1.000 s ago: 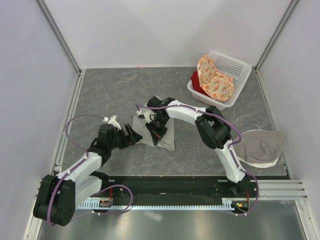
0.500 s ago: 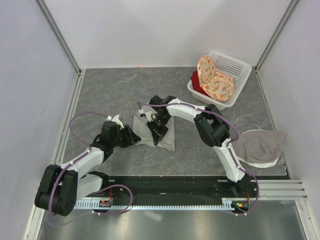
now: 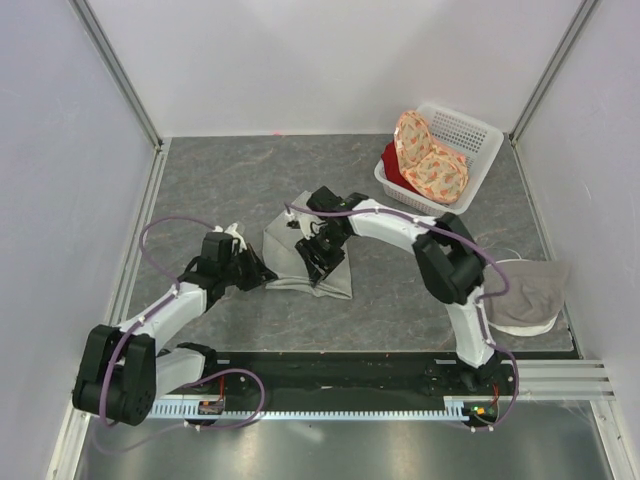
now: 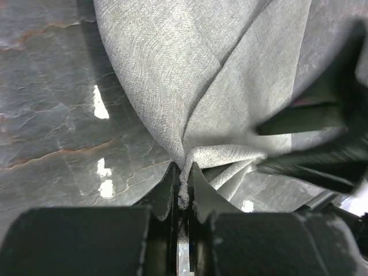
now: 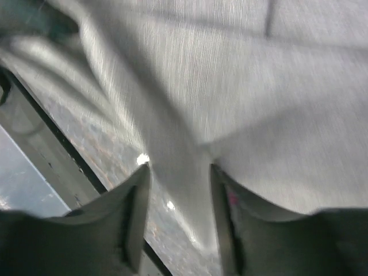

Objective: Fold the napkin, place the utensils inside, and roll it up
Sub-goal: Roll the napkin with the utensil

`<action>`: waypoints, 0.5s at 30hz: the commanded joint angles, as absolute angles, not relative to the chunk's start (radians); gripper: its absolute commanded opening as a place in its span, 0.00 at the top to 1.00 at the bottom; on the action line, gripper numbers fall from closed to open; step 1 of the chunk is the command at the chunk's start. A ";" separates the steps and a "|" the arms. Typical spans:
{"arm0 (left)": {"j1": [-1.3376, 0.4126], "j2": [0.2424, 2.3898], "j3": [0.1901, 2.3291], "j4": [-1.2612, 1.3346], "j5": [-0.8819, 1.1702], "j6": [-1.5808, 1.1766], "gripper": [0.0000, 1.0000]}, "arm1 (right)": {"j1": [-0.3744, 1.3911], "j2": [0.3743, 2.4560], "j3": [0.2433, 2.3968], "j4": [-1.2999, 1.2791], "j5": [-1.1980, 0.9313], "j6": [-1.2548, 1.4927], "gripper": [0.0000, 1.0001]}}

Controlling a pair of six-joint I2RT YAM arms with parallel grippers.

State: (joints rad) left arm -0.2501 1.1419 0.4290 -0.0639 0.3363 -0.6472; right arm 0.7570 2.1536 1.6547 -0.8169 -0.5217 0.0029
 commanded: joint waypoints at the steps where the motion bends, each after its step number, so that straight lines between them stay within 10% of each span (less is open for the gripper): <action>1: -0.184 1.164 0.462 -0.118 0.425 -0.673 0.98 | 0.764 1.863 1.455 -0.565 -0.404 -0.047 0.38; 15: -0.100 1.212 0.457 -0.100 0.537 -0.689 0.98 | 1.100 1.574 0.856 0.096 0.228 -0.308 0.21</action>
